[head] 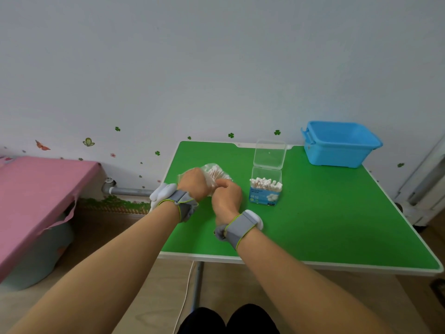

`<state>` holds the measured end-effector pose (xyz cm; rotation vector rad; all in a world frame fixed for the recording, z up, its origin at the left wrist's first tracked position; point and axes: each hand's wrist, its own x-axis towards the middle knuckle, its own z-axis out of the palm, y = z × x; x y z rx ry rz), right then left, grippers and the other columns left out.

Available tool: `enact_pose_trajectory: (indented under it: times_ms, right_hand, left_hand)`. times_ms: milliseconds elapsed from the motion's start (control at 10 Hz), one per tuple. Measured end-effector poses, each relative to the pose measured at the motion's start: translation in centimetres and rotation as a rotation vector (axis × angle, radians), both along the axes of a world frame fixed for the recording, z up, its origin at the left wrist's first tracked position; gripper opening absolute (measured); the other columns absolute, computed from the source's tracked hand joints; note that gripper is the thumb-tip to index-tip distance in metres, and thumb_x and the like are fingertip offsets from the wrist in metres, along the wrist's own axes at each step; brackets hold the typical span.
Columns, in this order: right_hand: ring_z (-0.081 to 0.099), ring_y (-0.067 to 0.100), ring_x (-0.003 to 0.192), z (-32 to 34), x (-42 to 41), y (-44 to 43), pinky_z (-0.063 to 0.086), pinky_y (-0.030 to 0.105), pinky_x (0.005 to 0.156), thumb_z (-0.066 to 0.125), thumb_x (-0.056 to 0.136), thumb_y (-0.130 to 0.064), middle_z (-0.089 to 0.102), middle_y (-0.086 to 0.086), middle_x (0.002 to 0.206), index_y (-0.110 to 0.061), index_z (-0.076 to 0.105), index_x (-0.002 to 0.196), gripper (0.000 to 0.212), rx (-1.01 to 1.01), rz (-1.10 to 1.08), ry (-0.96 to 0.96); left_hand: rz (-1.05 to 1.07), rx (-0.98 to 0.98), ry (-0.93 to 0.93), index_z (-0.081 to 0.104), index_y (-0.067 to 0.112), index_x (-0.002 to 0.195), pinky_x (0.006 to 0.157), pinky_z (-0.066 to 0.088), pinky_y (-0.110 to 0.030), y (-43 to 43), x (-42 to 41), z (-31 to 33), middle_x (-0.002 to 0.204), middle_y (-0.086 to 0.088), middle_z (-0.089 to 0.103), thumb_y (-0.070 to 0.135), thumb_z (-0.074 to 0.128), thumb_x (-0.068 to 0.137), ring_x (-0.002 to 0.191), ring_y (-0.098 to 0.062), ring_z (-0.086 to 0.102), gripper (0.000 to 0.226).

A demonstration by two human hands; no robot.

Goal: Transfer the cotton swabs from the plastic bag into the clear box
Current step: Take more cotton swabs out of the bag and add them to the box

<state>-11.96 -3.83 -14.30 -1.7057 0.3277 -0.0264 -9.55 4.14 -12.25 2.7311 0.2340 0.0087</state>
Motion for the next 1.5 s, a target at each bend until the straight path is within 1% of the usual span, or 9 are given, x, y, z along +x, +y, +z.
enact_pose_trajectory:
  times_ms: [300,400,500,600,800,900,1000,1200,1500]
  right_hand:
    - [0.046,0.024,0.075,-0.2,0.2,0.0,0.039,0.025,0.069,0.041,0.082,0.005,0.055,0.007,0.11,-0.008,0.064,0.1,0.033,-0.006,-0.009,0.013]
    - [0.041,0.02,0.07,-0.3,0.6,0.2,0.034,0.027,0.059,0.047,0.086,-0.005,0.046,0.005,0.093,-0.013,0.049,0.094,0.012,0.085,-0.015,0.053]
    - [0.044,0.02,0.072,-0.7,1.5,0.7,0.034,0.028,0.055,0.053,0.088,-0.022,0.049,0.008,0.088,-0.005,0.051,0.097,0.02,0.241,0.048,0.108]
    - [0.055,0.024,0.086,-0.3,2.2,1.0,0.046,0.036,0.076,0.054,0.089,-0.031,0.06,0.014,0.101,0.004,0.056,0.113,0.042,0.375,0.095,0.155]
    - [0.061,0.017,0.071,0.0,3.3,0.1,0.052,0.028,0.063,0.048,0.095,-0.034,0.066,0.006,0.078,-0.009,0.06,0.088,0.028,0.557,0.166,0.248]
    - [0.062,0.023,0.084,0.0,3.5,-0.1,0.053,0.033,0.07,0.046,0.097,-0.031,0.066,0.014,0.101,-0.001,0.055,0.115,0.036,0.557,0.162,0.254]
    - [0.062,0.027,0.09,0.0,3.5,0.0,0.054,0.032,0.066,0.046,0.097,-0.03,0.063,0.02,0.116,-0.003,0.049,0.125,0.039,0.556,0.162,0.241]
    - [0.058,0.024,0.063,0.3,3.4,0.0,0.049,0.03,0.059,0.048,0.089,-0.01,0.06,0.013,0.077,-0.004,0.053,0.104,0.017,0.588,0.155,0.207]
    - [0.059,0.023,0.061,0.1,4.0,-0.2,0.05,0.027,0.055,0.049,0.09,-0.014,0.058,0.013,0.083,0.0,0.054,0.113,0.027,0.549,0.088,0.161]
  left_hand:
    - [0.163,-0.131,-0.039,0.043,0.013,0.055,0.066,0.038,-0.027,-0.1,-0.4,0.2,0.06,-0.005,0.049,0.021,0.054,0.09,0.072,-0.024,0.051,0.037]
    - [0.188,-0.266,0.033,0.062,-0.002,0.092,0.079,0.041,-0.033,0.9,-0.3,-0.5,0.092,-0.014,0.06,0.01,0.047,0.095,0.091,-0.025,0.054,0.021]
    - [0.22,-0.488,-0.102,0.061,-0.012,0.103,0.081,0.049,-0.041,0.7,-0.5,-0.7,0.088,-0.013,0.056,0.008,0.052,0.09,0.082,-0.025,0.051,0.026]
    - [0.198,-0.703,-0.112,0.062,-0.005,0.095,0.073,0.049,-0.038,0.3,-0.9,-0.1,0.087,-0.015,0.056,0.012,0.053,0.092,0.081,-0.023,0.051,0.019]
    - [0.18,-1.064,0.009,0.06,-0.008,0.103,0.07,0.051,-0.03,0.0,-1.1,0.6,0.086,-0.016,0.063,0.009,0.055,0.094,0.076,-0.025,0.06,0.02]
    - [0.202,-1.07,0.051,0.061,-0.006,0.094,0.066,0.051,-0.028,0.2,-0.8,0.7,0.086,-0.017,0.062,0.005,0.052,0.094,0.073,-0.024,0.061,0.014]
    - [0.259,-1.137,0.107,0.059,-0.002,0.079,0.041,0.048,-0.017,0.3,-0.7,0.8,0.073,-0.012,0.061,0.005,0.055,0.092,0.051,-0.015,0.061,0.015]
    - [0.284,-1.149,0.107,0.057,-0.014,0.111,0.075,0.052,-0.037,0.4,-0.7,0.3,0.1,-0.025,0.063,0.005,0.062,0.089,0.077,-0.029,0.061,0.029]
    - [0.256,-1.3,0.179,0.053,0.001,0.078,0.062,0.052,-0.032,0.1,-0.9,0.7,0.077,-0.015,0.057,-0.005,0.043,0.092,0.065,-0.023,0.054,0.018]
